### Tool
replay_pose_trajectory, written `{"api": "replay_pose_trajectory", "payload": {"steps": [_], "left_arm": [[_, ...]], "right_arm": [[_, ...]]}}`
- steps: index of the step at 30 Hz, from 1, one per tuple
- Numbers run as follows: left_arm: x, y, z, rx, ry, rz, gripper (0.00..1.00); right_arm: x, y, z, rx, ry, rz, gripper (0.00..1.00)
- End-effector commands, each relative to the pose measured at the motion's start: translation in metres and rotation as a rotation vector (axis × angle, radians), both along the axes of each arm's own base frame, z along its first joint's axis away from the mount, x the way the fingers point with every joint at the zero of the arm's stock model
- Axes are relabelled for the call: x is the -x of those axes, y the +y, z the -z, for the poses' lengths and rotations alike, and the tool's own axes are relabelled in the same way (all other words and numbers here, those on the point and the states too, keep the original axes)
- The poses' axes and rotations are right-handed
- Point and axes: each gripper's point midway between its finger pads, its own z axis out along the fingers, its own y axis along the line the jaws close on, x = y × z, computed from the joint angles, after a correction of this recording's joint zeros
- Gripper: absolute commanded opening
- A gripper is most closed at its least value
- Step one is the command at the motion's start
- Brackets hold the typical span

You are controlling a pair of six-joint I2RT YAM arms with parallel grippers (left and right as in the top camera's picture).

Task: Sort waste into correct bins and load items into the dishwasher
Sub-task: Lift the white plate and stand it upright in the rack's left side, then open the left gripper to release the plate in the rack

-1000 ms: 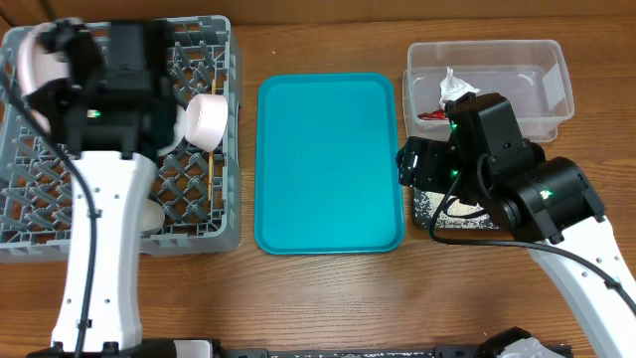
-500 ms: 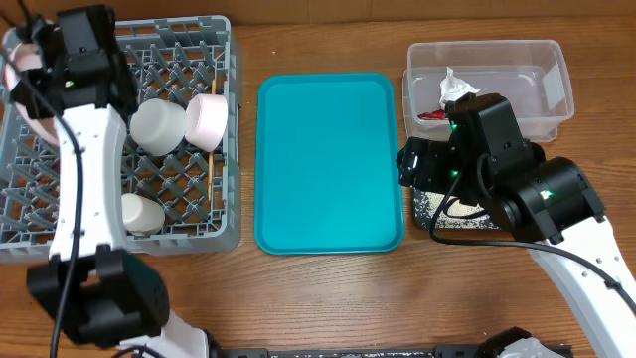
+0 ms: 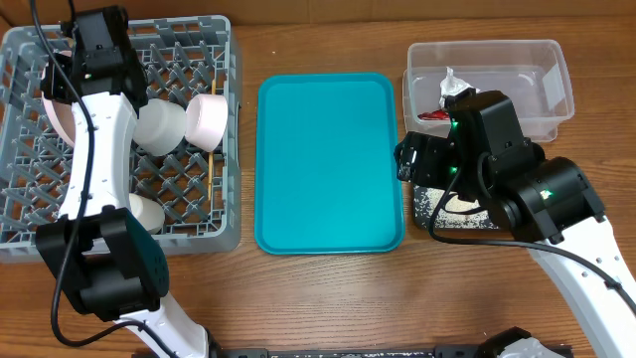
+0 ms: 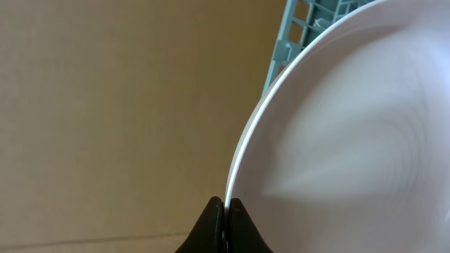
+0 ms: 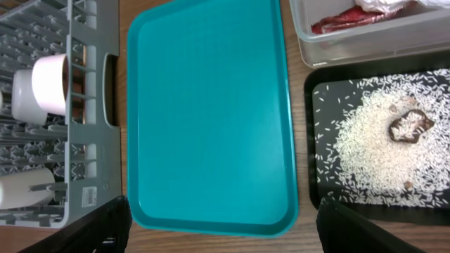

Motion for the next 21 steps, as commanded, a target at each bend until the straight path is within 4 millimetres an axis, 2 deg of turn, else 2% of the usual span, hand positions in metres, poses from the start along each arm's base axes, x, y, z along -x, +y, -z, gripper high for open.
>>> {"api": "replay_pose_trajectory", "payload": {"steps": [1,11,21], "left_arm": [[-0.002,-0.004,0.002,-0.004,0.034,0.025,0.04],[-0.005,-0.012,0.001,-0.007,0.019,0.030,0.04],[0.005,0.005,-0.002,-0.041,0.000,-0.034,0.04]], "right_arm": [[-0.003,-0.001,-0.007,-0.005,-0.022,0.006,0.86],[-0.002,-0.001,-0.006,-0.002,-0.015,0.006,0.85],[-0.001,-0.001,-0.005,0.000,-0.011,0.005,0.85]]}}
